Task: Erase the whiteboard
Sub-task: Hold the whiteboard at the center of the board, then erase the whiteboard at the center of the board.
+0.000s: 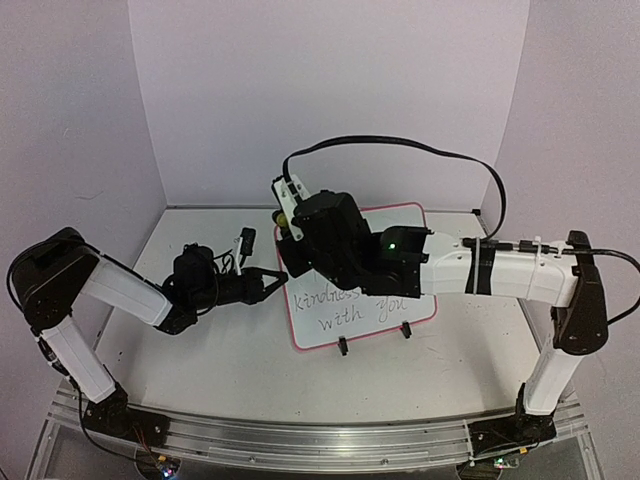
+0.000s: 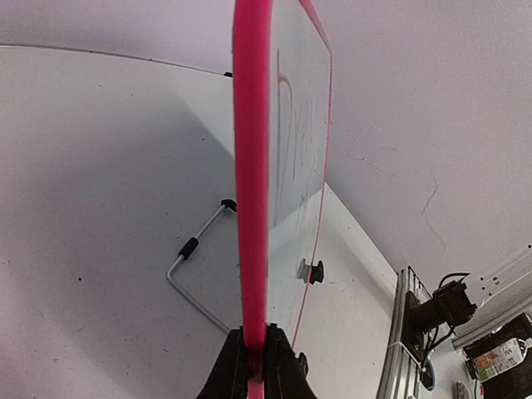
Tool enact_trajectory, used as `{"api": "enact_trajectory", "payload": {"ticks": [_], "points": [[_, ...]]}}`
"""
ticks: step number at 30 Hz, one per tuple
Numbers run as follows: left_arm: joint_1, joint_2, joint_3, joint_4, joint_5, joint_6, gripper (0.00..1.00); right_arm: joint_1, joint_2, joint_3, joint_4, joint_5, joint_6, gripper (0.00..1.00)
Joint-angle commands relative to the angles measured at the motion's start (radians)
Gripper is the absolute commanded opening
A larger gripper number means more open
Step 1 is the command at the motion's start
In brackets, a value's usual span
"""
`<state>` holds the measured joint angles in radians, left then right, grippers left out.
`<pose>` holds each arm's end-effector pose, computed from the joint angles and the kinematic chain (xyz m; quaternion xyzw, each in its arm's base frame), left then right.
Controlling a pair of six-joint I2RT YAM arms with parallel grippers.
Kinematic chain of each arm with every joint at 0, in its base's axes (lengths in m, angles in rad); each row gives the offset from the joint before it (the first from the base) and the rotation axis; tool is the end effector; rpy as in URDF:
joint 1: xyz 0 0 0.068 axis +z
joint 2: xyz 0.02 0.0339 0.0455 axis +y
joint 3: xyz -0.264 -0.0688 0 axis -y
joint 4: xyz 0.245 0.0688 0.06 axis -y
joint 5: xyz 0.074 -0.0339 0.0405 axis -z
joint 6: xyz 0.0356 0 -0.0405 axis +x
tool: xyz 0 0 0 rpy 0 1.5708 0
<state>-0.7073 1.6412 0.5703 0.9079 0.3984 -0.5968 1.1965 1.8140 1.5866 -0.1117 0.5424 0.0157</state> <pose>0.2298 -0.2146 0.1733 0.1691 0.7390 -0.5049 0.4127 0.1759 0.3975 0.3382 -0.3093 0.7395 0.1373 0.5820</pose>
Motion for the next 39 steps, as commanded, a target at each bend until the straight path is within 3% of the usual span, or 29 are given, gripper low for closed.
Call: {"api": "enact_trajectory", "payload": {"ticks": [1,8,17,39], "points": [[-0.099,-0.056,-0.02,0.002,-0.13,-0.022,0.0,0.005,0.017,-0.028,0.118,0.003,-0.056,0.0],[-0.187,-0.066,-0.039,0.008,-0.225,-0.045,0.0,-0.006,0.038,-0.054,0.212,-0.034,-0.093,0.0],[-0.211,-0.079,-0.07,0.029,-0.265,-0.06,0.0,-0.063,-0.024,-0.187,0.328,-0.142,-0.064,0.0],[-0.242,-0.056,-0.045,0.03,-0.277,-0.047,0.0,-0.063,0.072,-0.153,0.403,-0.09,-0.095,0.0]]}}
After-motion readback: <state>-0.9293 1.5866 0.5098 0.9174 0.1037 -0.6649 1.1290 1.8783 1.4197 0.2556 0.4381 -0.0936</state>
